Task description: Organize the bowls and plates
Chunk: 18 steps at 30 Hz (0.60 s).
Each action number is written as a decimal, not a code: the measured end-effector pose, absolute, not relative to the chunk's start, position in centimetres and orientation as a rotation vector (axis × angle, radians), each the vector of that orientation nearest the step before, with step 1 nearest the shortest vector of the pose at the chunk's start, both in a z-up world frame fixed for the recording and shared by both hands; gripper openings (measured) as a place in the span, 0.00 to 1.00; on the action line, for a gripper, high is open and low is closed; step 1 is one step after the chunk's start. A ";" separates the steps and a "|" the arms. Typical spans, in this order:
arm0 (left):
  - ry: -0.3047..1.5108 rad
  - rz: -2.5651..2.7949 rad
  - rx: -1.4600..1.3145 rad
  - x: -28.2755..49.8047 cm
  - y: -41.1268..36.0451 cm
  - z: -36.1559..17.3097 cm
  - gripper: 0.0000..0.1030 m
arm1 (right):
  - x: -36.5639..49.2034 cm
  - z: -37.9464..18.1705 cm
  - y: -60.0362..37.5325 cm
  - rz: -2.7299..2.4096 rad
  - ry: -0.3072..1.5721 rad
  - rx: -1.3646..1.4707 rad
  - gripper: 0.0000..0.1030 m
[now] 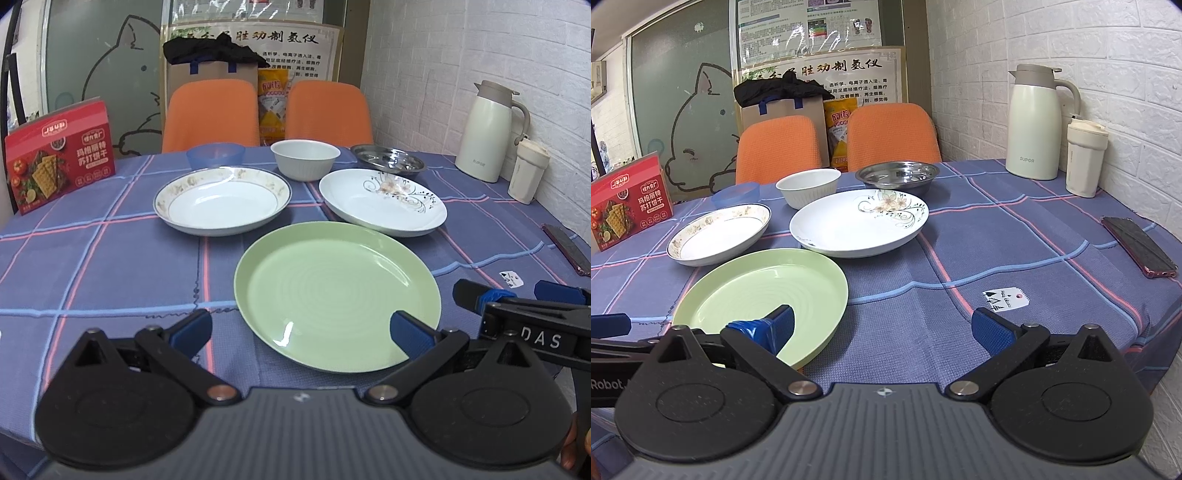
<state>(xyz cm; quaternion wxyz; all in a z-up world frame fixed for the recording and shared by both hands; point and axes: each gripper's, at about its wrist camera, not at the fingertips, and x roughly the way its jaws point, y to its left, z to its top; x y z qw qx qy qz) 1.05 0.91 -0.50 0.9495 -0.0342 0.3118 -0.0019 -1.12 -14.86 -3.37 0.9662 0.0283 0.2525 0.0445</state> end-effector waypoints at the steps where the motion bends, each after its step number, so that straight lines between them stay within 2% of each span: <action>1: 0.635 -0.003 -0.071 1.2 1.0 -0.5 0.99 | -1.0 -3.4 -14.8 0.090 0.514 0.057 0.88; 18: 0.669 0.031 -0.085 4.4 3.1 0.3 0.99 | 1.9 -2.8 -13.5 0.107 0.569 0.033 0.88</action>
